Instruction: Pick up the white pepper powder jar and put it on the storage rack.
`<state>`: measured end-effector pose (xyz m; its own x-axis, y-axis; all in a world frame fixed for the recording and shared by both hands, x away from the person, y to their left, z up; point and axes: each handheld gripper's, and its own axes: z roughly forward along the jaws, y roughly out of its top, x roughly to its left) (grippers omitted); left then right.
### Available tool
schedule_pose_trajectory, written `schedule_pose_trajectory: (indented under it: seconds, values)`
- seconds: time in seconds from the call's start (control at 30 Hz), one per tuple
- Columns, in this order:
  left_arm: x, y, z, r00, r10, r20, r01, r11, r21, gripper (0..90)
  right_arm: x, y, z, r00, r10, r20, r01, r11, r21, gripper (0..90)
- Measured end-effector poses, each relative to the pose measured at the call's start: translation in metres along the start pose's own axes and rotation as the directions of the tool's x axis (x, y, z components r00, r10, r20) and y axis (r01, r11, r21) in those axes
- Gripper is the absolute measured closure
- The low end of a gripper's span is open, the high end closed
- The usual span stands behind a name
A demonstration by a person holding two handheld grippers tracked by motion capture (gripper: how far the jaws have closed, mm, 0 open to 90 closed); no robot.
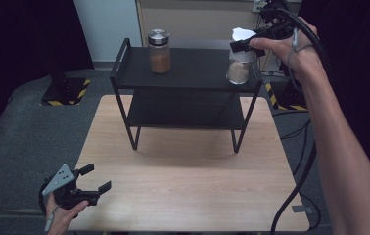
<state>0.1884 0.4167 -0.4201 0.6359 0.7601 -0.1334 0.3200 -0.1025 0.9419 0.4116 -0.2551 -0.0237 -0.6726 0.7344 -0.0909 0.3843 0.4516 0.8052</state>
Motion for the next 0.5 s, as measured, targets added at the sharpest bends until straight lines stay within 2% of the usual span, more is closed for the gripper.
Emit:
schedule_pose_trajectory:
  seconds: [0.27, 0.5]
  values:
    - [0.001, -0.001, -0.001, 1.0, -0.007, -0.001, 0.007, 1.0, -0.002, 2.6, -0.009, 0.014, 0.018, 0.998, 0.027, 0.058, -0.028, 1.0, 0.006, 31.5]
    - [0.001, -0.001, -0.001, 1.0, -0.006, 0.001, 0.006, 1.0, 0.001, 2.7, -0.017, 0.019, 0.027, 0.9961, 0.051, 0.072, -0.052, 0.998, 0.018, 31.5]
